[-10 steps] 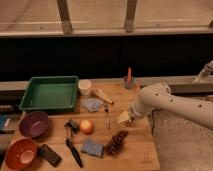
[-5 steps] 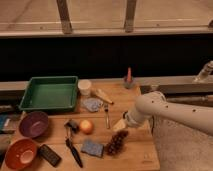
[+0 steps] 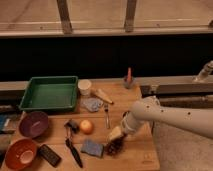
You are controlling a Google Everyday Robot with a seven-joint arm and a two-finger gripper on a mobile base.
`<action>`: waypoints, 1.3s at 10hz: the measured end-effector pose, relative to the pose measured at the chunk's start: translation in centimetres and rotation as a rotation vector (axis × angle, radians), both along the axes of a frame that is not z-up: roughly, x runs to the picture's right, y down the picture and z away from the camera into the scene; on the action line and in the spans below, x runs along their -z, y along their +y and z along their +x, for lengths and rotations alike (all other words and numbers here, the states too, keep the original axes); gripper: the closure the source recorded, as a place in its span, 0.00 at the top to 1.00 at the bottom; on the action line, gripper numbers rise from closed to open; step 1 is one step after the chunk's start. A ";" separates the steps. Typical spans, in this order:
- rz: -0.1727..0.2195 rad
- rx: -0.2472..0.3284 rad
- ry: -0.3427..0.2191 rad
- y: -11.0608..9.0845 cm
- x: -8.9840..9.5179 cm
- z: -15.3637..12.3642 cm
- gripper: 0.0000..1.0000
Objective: Place grapes in metal cup
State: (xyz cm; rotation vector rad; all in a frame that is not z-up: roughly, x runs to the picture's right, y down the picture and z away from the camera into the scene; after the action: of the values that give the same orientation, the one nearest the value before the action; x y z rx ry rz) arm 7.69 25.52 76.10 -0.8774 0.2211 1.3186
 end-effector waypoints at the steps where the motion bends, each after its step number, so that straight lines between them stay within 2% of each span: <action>1: -0.014 0.006 -0.001 0.5 -0.3 -0.4 0.75; 3: -0.027 0.013 0.016 1.1 -0.7 -0.5 0.75; 5: -0.030 0.050 0.049 2.1 -1.4 -1.4 0.74; 6: -0.026 0.062 0.065 2.4 -1.6 -1.5 0.70; 9: -0.012 0.090 0.092 3.0 -1.7 -2.0 0.38; 10: -0.009 0.089 0.094 3.0 -1.7 -2.0 0.31; 11: -0.003 0.084 0.097 2.9 -1.7 -2.0 0.18; 13: 0.002 0.072 0.101 2.7 -1.6 -1.8 0.03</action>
State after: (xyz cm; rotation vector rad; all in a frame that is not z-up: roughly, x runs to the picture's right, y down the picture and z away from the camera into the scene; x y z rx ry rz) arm 5.88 28.24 77.75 -0.7947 0.3275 1.2966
